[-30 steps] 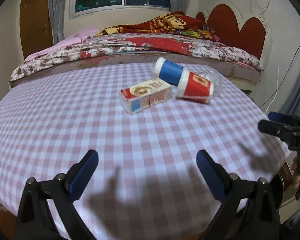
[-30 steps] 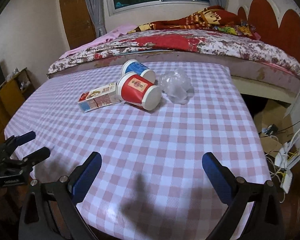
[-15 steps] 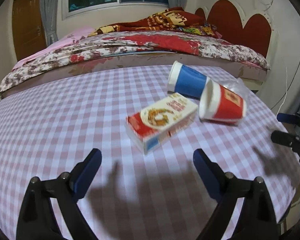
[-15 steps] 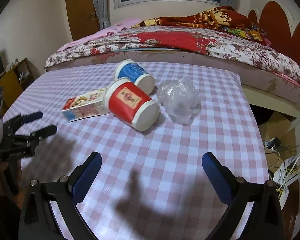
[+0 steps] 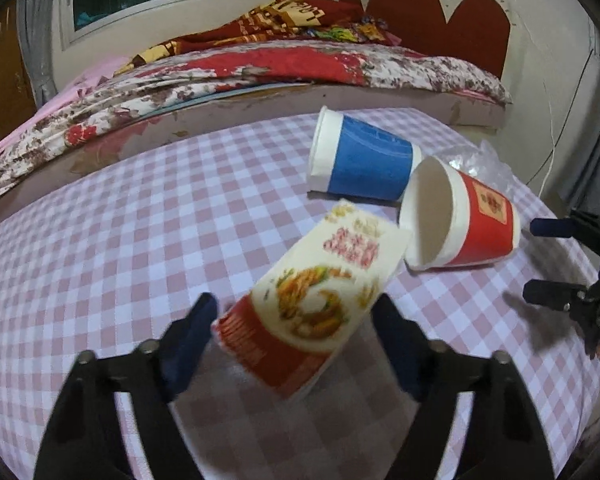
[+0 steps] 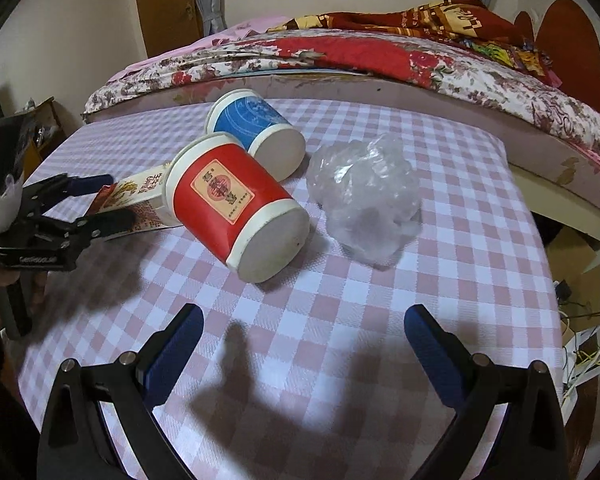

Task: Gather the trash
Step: 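Grasp the milk carton with the left tool while the right tool grasps the red paper cup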

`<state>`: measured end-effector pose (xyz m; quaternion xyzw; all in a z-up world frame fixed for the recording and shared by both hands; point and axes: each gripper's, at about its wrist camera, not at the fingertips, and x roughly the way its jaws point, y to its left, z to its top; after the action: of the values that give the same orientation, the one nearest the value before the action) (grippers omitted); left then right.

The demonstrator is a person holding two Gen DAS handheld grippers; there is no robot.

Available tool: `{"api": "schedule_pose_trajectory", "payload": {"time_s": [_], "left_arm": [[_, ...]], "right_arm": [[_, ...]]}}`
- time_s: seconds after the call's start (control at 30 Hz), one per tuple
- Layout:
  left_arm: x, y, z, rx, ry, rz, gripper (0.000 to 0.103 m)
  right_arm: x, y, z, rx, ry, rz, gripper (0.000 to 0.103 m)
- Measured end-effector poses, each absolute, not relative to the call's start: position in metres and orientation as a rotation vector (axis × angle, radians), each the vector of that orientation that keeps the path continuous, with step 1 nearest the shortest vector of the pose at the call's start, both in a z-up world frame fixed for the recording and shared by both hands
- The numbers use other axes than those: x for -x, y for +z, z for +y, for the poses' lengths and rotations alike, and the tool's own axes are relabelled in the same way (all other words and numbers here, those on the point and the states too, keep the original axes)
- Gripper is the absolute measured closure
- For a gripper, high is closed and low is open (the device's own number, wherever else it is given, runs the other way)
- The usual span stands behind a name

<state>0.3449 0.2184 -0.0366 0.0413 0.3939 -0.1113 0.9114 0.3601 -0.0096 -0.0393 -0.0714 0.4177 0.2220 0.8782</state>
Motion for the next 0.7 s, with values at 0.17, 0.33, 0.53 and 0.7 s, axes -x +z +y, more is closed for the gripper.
{"api": "schedule_pose_trajectory", "payload": {"time_s": [0.17, 0.33, 0.53, 0.7], "left_arm": [[-0.323, -0.035, 0.217, -0.039, -0.142, 0.836, 0.047], [-0.295, -0.037, 0.218, 0.001, -0.010, 0.836, 0.049], [-0.309, -0.043, 0.230, 0.064, 0.067, 0.857, 0.050], [-0.315, -0.045, 0.235, 0.085, 0.073, 0.861, 0.018]], "right_arm": [[-0.357, -0.039, -0.012, 0.124, 0.462, 0.867, 0.001], [-0.356, -0.039, -0.014, 0.091, 0.463, 0.867, 0.001], [-0.353, -0.037, -0.015, 0.089, 0.461, 0.864, 0.001], [-0.355, -0.035, -0.019, 0.087, 0.472, 0.863, 0.001]]}}
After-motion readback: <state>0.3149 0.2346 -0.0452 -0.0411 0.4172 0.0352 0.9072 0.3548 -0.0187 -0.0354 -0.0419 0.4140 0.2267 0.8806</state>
